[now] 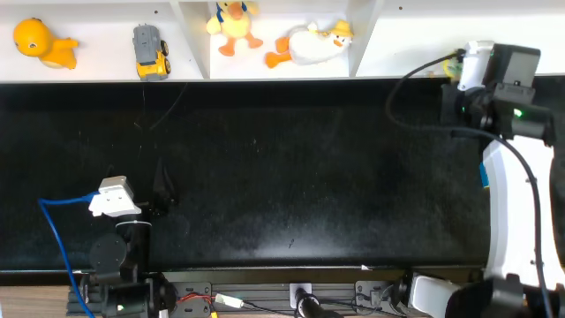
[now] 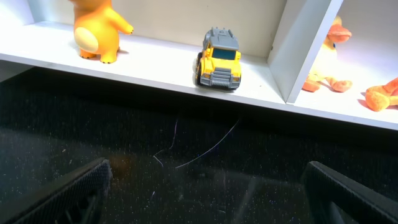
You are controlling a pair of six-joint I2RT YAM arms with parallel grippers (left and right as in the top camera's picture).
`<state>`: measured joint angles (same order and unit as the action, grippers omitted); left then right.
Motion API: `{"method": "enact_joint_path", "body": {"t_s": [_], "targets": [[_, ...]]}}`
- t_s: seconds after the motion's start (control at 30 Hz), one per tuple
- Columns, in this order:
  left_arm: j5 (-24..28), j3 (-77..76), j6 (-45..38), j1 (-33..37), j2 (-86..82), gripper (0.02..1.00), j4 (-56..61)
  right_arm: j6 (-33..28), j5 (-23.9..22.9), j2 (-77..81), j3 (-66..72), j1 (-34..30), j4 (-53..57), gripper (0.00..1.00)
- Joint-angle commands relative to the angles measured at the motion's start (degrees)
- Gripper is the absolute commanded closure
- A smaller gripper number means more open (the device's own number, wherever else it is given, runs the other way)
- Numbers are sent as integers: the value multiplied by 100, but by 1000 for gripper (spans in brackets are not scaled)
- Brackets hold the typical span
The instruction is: Store Toys
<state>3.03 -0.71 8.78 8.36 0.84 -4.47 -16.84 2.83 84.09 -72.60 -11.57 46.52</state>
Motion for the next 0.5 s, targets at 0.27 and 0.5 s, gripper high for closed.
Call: {"method": "enact_joint_path", "body": {"t_s": [0.27,0.5], "targets": [[76,26,-129,15,-68,20,7,-374,813,944,48,442,-1263,954],[76,26,-129,15,-68,23,9,-39,785,1327,48,717,-2109,954]]}}
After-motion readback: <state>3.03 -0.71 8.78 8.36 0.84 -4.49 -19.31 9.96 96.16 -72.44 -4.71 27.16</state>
